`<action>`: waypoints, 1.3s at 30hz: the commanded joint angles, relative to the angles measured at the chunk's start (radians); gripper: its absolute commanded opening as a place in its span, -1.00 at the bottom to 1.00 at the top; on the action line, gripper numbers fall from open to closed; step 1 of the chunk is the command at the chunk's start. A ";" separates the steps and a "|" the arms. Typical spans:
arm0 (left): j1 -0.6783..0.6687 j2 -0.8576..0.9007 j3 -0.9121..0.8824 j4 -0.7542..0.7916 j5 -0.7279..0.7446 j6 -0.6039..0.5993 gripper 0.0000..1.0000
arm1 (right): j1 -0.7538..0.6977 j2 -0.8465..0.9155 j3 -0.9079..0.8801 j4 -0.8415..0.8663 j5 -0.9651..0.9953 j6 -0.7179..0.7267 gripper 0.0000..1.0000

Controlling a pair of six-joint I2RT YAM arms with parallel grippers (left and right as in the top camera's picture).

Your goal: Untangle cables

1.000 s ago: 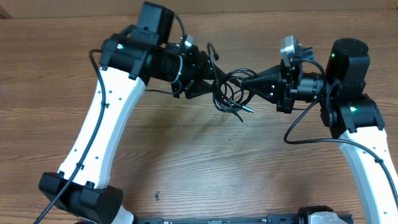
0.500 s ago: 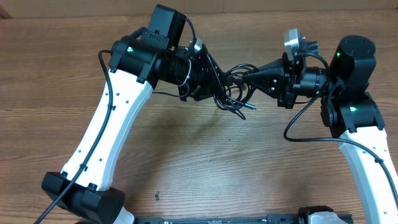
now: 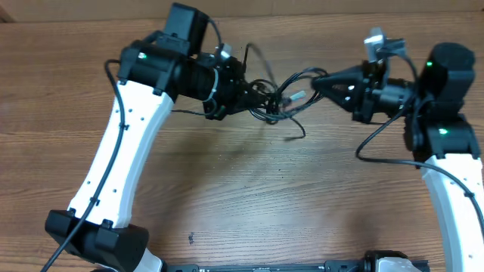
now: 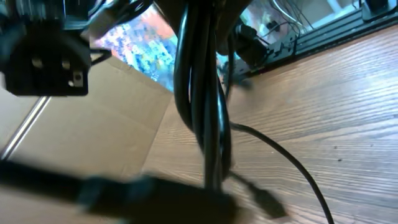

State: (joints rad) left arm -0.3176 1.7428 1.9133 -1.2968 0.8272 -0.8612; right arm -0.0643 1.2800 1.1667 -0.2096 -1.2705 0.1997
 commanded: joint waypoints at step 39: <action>-0.195 -0.031 0.013 0.243 -0.692 0.173 -0.92 | 0.261 -0.008 0.018 -0.123 0.337 0.695 1.00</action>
State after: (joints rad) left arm -0.4984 1.7428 1.9137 -1.0706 0.1181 -0.7158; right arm 0.1917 1.2800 1.1687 -0.3325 -0.9951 0.8551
